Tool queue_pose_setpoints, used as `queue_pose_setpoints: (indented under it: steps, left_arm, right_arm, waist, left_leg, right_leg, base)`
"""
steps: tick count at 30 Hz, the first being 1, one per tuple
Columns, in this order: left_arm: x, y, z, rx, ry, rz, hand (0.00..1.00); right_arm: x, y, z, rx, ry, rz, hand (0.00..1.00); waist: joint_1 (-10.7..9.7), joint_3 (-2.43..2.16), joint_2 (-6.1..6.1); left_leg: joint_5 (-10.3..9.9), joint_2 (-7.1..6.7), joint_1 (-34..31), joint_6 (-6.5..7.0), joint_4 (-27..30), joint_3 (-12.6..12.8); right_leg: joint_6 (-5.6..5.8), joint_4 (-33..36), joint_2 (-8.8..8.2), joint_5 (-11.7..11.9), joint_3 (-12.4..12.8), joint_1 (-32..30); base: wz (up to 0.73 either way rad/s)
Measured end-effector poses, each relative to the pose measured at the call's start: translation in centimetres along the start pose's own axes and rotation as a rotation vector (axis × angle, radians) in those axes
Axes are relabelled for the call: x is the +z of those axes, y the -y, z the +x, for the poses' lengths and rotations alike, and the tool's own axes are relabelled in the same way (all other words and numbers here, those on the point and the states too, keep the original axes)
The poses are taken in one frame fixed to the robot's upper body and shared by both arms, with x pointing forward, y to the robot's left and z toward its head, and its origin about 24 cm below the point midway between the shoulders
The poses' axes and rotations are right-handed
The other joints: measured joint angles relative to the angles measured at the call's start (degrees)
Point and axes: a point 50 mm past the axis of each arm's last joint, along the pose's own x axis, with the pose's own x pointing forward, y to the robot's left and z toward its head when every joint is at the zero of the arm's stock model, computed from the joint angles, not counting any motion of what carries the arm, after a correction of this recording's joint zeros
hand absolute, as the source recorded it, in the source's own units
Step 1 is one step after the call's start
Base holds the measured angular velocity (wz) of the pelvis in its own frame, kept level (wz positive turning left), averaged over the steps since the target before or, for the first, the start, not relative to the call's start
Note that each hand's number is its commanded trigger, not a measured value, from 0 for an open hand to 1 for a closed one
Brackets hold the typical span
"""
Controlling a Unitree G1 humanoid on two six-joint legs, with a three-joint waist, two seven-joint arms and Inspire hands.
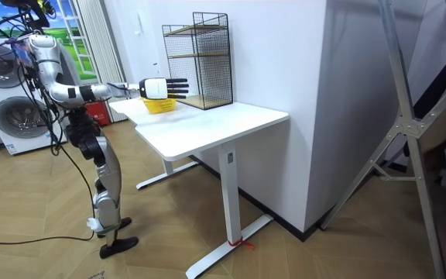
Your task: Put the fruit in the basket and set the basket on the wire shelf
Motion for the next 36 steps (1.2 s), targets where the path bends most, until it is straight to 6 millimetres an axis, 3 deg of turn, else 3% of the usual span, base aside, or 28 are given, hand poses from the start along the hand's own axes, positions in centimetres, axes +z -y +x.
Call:
queue_pose_setpoints:
  steps: [3, 4, 7, 10, 13, 19, 22, 27, 32, 36]
  left_arm:
    - [3.1, 1.5, -1.1, -0.008, 0.119, -0.091, 0.00]
    - [3.1, 1.4, -1.2, 0.016, 0.130, -0.078, 0.00]
    - [4.7, 1.7, -1.9, 0.018, 0.184, -0.141, 0.00]
    - [8.7, 2.3, -3.5, -0.026, 0.360, -0.286, 0.00]
    - [10.6, 3.0, -4.7, -0.070, 0.437, -0.362, 0.00]
    - [12.4, 3.6, -6.8, -0.129, 0.606, -0.353, 0.00]
    - [12.9, 3.9, -7.5, -0.139, 0.693, -0.325, 0.00]
    - [13.9, 6.0, -9.4, -0.271, 0.777, -0.311, 0.00]
    - [12.7, 8.3, -11.4, -0.558, 0.691, -0.301, 0.00]
    - [9.8, 10.4, -11.8, -0.780, 0.516, -0.251, 0.00]
  right_arm:
    - [-1.2, 0.7, -0.1, -0.056, -0.044, 0.003, 0.00]
    - [-1.3, 0.9, -0.2, -0.069, -0.043, 0.003, 0.00]
    - [-1.9, 1.9, -0.3, -0.110, -0.060, -0.003, 0.00]
    - [-1.7, 1.9, -0.2, -0.106, -0.039, -0.002, 0.00]
    - [-1.6, 1.8, -0.2, -0.101, -0.026, 0.006, 0.00]
    - [-2.2, 2.0, -0.3, -0.098, -0.036, -0.003, 0.00]
    - [-2.3, 1.9, -0.4, -0.077, -0.039, -0.016, 0.00]
    - [-2.4, 0.7, -0.5, 0.009, -0.031, -0.034, 0.00]
    - [-3.0, -1.5, -0.9, 0.142, -0.044, -0.008, 0.00]
    - [-3.3, -2.8, -1.1, 0.188, -0.060, 0.059, 0.00]
  waist:
    - [-0.1, 0.01, 0.15]
    - [-0.2, 0.30, 0.50]
    - [0.0, 0.48, 0.34]
    - [0.2, 0.51, 0.68]
    - [0.0, 0.69, 1.22]
    - [-0.6, 0.67, 1.17]
    - [-0.6, 0.69, 1.08]
    - [-0.3, 0.81, 0.81]
    - [-0.6, 0.91, 0.70]
    - [-0.8, 1.25, 1.26]
  left_leg:
    - [0.0, 0.01, 0.4, 0.00, 0.0, 0.1]
    - [0.0, 0.02, 0.4, 0.00, 0.0, 0.2]
    - [0.0, 0.10, 0.1, -0.02, -0.1, 0.1]
    - [0.0, 0.11, 0.3, -0.02, -0.4, 0.1]
    - [0.0, 0.10, 0.7, -0.02, -0.4, 0.2]
    - [-0.1, 0.10, 0.2, -0.03, -0.2, 0.2]
    - [-0.1, 0.09, 0.3, -0.03, -0.4, 0.3]
    - [-0.1, 0.10, 0.2, -0.03, -0.4, 0.4]
    - [0.0, 0.09, 0.8, -0.02, -0.4, 0.7]
    - [0.0, 0.11, 1.5, 0.00, -0.5, 1.6]
  right_leg:
    - [0.01, 0.0, -0.02, 0.0, 0.1, 0.0]
    - [0.01, 0.0, -0.01, 0.0, 0.2, -0.1]
    - [0.01, 0.0, 0.08, 0.0, 0.2, -0.8]
    - [0.00, 0.1, 0.11, 0.0, 0.2, -0.8]
    - [0.00, 0.1, 0.12, 0.0, 0.3, -0.4]
    - [0.00, 0.2, 0.14, 0.0, 0.2, -0.9]
    - [0.00, 0.1, 0.16, 0.0, 0.3, -1.0]
    - [0.00, 0.1, 0.15, 0.0, 0.5, -0.6]
    - [0.00, -0.1, 0.15, 0.0, 1.1, -0.5]
    - [0.02, 0.0, 0.13, 0.0, 1.8, 0.2]
  base:
    - [-0.04]
    - [-0.04]
    - [0.01]
    - [0.00]
    - [-0.01]
    - [0.00]
    - [0.00]
    - [0.00]
    - [-0.02]
    - [-0.09]
